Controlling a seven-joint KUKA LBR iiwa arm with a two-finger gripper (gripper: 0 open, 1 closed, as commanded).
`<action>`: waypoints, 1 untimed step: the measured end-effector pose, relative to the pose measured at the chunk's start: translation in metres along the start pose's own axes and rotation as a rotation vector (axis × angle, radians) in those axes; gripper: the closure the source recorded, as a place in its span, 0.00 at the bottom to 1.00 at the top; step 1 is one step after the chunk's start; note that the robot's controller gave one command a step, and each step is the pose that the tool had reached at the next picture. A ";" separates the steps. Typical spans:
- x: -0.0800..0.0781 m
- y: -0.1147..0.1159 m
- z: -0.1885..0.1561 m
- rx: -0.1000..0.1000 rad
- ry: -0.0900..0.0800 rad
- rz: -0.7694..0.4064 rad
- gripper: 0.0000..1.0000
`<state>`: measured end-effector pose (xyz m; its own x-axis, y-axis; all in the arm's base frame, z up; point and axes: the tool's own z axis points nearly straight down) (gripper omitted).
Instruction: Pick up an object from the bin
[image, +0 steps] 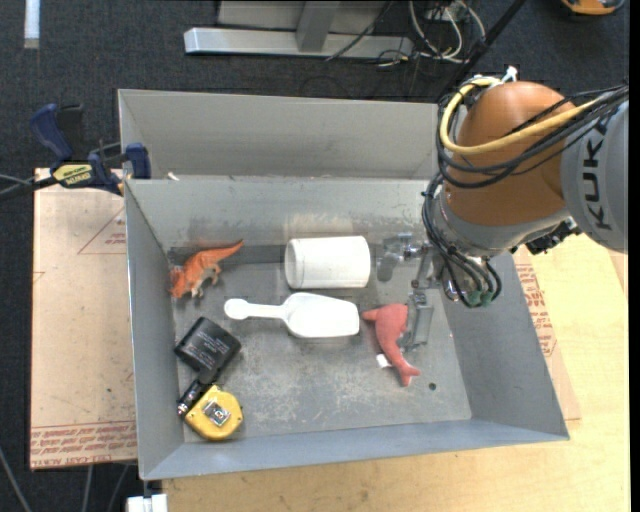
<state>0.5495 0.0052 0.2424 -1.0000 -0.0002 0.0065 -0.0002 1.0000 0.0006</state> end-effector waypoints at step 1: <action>-0.001 0.000 -0.004 0.000 -0.008 0.000 0.00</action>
Offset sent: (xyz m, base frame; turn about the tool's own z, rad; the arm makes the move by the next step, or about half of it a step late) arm 0.0229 0.0377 -0.1200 -0.1909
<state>0.5508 0.0052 0.2468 -1.0000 -0.0001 -0.0012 -0.0001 1.0000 0.0007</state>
